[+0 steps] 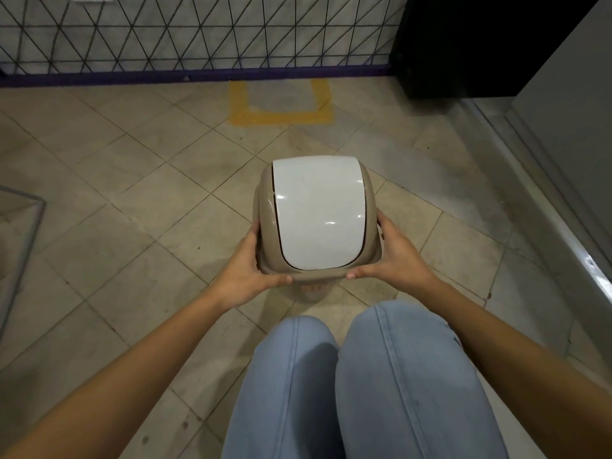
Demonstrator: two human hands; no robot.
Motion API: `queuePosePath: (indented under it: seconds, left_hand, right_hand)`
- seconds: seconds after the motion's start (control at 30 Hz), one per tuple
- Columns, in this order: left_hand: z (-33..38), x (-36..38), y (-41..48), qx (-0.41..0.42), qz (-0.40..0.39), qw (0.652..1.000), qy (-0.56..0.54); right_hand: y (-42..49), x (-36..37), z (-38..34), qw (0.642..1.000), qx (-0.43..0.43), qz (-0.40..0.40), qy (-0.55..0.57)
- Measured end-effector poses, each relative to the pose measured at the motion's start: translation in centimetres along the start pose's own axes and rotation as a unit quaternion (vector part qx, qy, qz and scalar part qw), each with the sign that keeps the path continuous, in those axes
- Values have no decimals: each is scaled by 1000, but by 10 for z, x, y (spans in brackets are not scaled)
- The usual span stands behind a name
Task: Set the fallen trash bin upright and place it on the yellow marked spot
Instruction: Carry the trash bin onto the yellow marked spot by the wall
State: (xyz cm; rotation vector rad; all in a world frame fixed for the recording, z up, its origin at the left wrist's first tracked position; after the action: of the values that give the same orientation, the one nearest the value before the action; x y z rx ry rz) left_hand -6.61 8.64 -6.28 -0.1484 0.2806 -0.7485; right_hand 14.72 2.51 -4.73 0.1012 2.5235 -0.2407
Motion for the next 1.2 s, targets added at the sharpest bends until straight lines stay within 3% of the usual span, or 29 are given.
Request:
queuePosePath:
  seconds: [0.4,1.1,1.2]
  left_hand:
    - [-7,-14,19,-9,58,998,24]
    - [-1,-40,68,-25,108,994,17]
    - [3,-48,78,-25,133,989,60]
  right_hand:
    - [18,0,5,997,11,10,81]
    - [76,-18,11,994,50,59,72]
    - [87,-22,10,994,51,64,69]
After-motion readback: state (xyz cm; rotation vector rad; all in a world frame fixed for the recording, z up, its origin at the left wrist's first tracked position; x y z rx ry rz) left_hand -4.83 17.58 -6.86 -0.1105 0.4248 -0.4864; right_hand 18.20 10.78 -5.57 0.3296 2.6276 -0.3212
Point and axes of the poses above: each hand's wrist, its own y-axis towards the middle knuckle, its own x-axis out of the palm, z = x × y, the point moved 10 cm from there along y, towards the middle knuckle, and after that the axes turned 4 degrees about -z, right-handed, at the moved point
